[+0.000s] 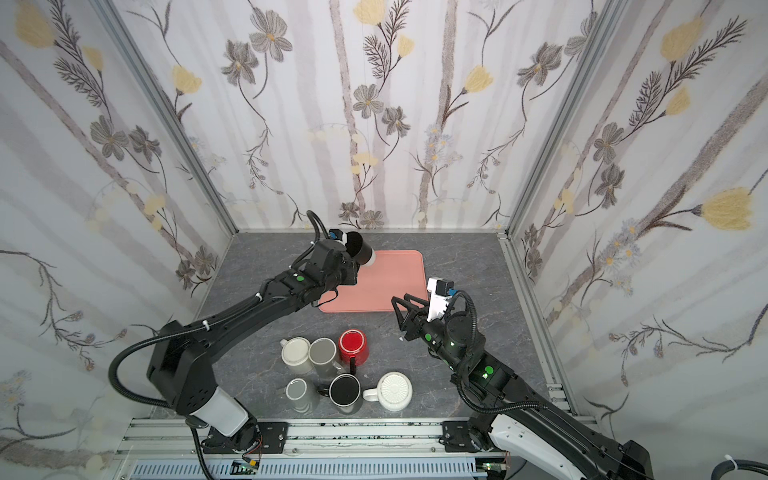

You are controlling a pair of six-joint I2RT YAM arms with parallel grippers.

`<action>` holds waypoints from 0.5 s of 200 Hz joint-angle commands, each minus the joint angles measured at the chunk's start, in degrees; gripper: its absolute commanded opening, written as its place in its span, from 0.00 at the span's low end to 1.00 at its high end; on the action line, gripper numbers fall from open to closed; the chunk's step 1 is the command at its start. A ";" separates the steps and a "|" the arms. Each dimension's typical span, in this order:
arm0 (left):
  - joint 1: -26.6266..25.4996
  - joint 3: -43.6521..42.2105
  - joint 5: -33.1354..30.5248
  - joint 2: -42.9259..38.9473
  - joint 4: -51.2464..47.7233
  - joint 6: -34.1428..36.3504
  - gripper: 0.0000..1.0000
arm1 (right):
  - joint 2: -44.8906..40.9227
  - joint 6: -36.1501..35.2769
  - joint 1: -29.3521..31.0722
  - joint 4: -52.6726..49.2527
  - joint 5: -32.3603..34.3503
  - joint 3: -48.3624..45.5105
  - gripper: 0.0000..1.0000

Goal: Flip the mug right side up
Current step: 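Lower the black mug upright onto the tray beside the pale pink mug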

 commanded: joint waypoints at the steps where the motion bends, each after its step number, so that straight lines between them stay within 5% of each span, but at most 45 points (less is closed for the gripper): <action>1: 0.11 6.71 -8.29 6.53 -2.70 2.37 0.00 | -2.09 -0.46 -1.43 -3.42 2.38 -0.64 0.47; 47: 1.05 21.97 -13.49 21.04 -9.71 2.82 0.00 | -7.57 0.49 -3.15 -7.65 3.34 -2.78 0.48; 100: 3.10 31.59 -9.99 30.30 -13.68 0.93 0.00 | -12.88 0.59 -5.47 -11.43 3.07 -4.02 0.51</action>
